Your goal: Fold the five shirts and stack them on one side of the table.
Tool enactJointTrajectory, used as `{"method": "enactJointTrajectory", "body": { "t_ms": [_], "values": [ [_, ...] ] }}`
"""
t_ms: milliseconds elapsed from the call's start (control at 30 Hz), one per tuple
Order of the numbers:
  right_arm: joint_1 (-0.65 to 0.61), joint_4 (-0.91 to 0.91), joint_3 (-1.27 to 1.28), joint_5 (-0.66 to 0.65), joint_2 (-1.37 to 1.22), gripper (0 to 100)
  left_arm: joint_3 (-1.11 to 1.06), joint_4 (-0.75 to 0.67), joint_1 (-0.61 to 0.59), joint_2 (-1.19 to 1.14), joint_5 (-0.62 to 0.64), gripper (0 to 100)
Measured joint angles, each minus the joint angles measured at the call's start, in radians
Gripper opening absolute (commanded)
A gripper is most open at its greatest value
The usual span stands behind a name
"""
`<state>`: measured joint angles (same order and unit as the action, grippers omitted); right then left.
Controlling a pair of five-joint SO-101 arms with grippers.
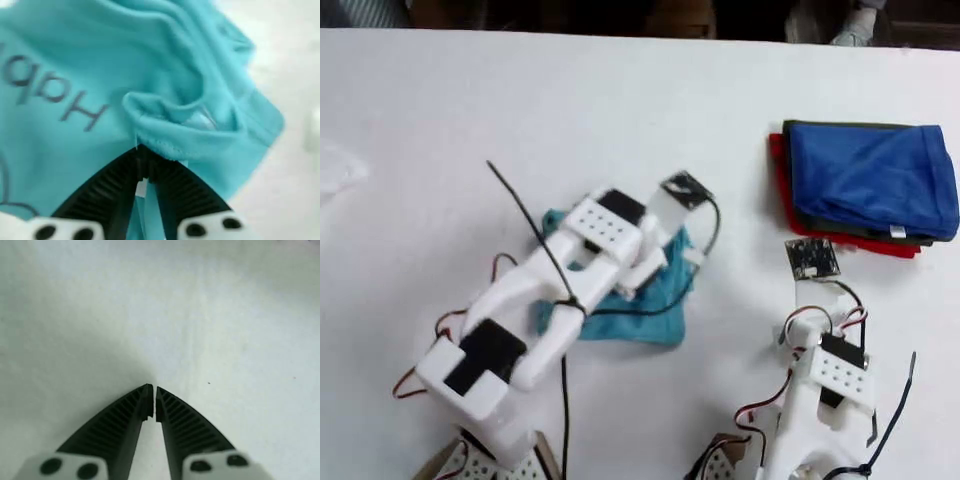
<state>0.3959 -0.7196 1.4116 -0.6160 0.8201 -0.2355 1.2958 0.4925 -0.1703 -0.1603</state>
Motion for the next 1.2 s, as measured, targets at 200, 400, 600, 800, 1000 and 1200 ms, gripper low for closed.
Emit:
{"method": "enactJointTrajectory", "body": {
  "t_ms": [200,400,600,800,1000,1200],
  "values": [
    [0.0,0.0,0.0,0.0,0.0,1.9,0.0,0.075,0.12,0.002,0.0,3],
    [0.0,0.0,0.0,0.0,0.0,1.9,0.0,0.127,0.137,0.135,0.0,3],
    [0.0,0.0,0.0,0.0,0.0,1.9,-0.063,0.058,0.1,0.215,0.0,3],
    [0.0,0.0,0.0,0.0,0.0,1.9,-0.259,-0.189,0.071,0.215,0.0,3],
    [0.0,0.0,0.0,0.0,0.0,1.9,-0.364,-0.336,0.072,0.215,-0.002,3],
    [0.0,0.0,0.0,0.0,0.0,1.9,-0.367,-0.298,0.077,0.221,-0.002,3]
  ]
}}
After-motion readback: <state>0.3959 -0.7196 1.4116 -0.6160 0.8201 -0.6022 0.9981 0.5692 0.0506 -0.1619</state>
